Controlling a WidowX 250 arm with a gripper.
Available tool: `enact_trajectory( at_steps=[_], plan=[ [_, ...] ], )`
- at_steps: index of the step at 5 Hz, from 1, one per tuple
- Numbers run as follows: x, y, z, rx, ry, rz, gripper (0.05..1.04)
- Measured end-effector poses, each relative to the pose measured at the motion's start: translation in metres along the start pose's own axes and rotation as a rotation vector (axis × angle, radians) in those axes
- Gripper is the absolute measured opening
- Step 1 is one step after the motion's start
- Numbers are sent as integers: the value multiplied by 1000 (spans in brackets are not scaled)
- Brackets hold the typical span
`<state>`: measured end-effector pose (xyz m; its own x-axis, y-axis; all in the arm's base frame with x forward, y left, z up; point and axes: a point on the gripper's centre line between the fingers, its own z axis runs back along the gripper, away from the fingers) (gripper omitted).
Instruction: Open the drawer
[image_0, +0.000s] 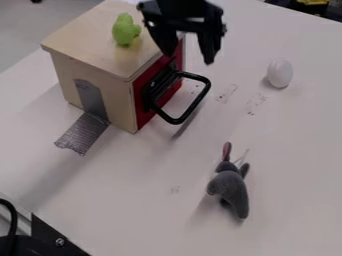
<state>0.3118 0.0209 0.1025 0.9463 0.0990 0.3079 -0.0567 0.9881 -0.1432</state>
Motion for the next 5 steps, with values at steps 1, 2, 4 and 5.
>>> enact_trajectory(
  at_steps=[1,2,4,5],
  plan=[
    [-6,4,-22,28,33,1,997],
    [-4,1,-30,35,29,-13,998],
    [-4,-3,-40,45,36,-48,998],
    [-2,-11,-46,72,8,-131,998]
  ],
)
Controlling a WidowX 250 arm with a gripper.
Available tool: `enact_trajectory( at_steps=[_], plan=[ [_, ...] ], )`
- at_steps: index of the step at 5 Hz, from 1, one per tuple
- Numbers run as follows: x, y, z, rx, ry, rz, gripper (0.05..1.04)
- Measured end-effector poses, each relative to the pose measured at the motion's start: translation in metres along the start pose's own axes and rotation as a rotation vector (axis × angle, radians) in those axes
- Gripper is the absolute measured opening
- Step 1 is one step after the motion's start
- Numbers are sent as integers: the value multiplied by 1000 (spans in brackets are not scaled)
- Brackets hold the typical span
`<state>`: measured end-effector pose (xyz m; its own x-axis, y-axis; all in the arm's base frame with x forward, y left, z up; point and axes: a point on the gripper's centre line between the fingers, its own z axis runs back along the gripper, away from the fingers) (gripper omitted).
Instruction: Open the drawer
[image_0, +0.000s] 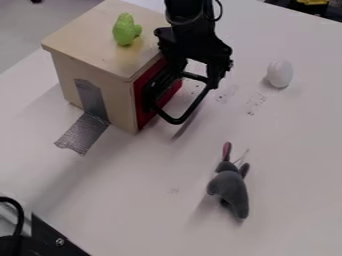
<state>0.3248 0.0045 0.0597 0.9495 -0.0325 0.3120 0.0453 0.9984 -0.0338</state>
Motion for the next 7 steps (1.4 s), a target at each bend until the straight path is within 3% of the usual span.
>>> enact_trajectory(
  at_steps=[1,2,3,5,7],
  plan=[
    [-30,-18,-27,49,66,-99,999],
    [-25,-21,-16,127,-15,-166,999],
    [-21,-14,-14,193,-31,-177,993],
    [-26,-5,-32,199,42,-121,950],
    [-28,-14,-40,126,109,-36,367]
  ],
)
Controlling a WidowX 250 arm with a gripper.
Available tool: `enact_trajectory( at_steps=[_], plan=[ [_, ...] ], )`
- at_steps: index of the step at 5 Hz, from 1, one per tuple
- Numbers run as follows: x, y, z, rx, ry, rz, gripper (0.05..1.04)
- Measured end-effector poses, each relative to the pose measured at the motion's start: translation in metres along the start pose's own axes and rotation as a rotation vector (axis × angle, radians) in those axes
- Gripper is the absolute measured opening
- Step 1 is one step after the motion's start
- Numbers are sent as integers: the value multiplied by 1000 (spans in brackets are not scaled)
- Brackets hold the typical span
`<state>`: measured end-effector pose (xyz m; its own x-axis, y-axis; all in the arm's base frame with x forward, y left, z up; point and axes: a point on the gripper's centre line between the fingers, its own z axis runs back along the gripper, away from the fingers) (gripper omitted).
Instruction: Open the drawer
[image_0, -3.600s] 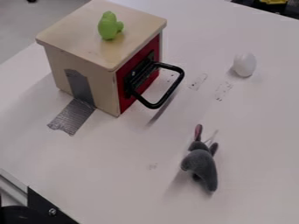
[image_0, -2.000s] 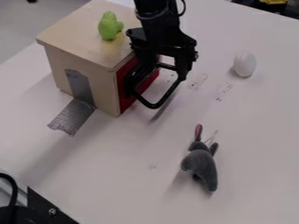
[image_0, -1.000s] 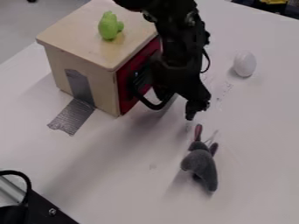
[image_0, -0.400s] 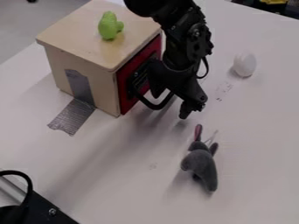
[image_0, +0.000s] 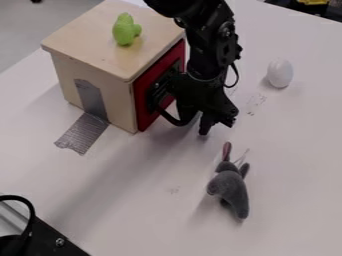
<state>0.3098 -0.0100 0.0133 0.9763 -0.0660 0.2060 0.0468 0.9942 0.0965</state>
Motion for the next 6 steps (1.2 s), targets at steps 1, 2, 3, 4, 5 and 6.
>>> enact_trajectory(
  at_steps=[1,2,3,4,5,6],
  plan=[
    [0,-20,0,-58,-1,12,176],
    [-3,-40,2,-97,6,1,127],
    [-3,-54,5,-116,14,-4,124],
    [-1,-66,9,-125,9,-13,126],
    [1,-69,10,-136,7,-4,166],
    [7,-70,11,-144,-41,12,390]
  ],
)
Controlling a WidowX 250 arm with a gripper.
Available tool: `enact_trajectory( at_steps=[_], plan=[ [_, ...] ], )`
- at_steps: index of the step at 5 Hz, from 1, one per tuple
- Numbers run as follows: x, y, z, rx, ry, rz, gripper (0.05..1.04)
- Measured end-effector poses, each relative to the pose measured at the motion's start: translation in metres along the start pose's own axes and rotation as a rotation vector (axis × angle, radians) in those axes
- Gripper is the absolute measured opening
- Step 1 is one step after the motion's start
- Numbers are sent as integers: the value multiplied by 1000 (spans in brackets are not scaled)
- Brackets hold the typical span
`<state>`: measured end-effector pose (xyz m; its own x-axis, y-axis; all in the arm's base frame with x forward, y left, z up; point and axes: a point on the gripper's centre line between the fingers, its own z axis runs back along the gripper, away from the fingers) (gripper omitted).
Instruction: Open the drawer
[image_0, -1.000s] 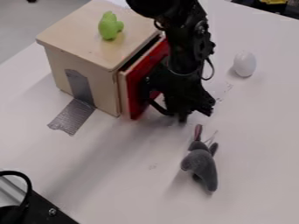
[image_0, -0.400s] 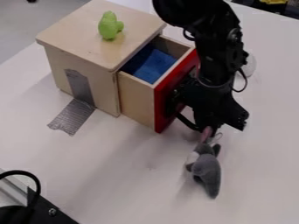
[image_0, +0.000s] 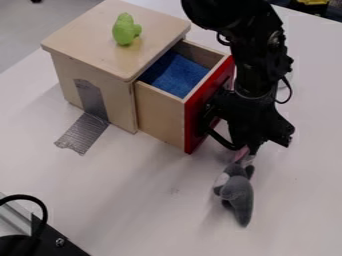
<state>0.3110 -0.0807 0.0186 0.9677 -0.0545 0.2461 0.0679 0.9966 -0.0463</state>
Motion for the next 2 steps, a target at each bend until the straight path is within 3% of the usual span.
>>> enact_trajectory(
  at_steps=[1,2],
  plan=[
    [6,1,5,5,-61,0,710],
    [7,3,5,17,-68,1,974]
  ],
)
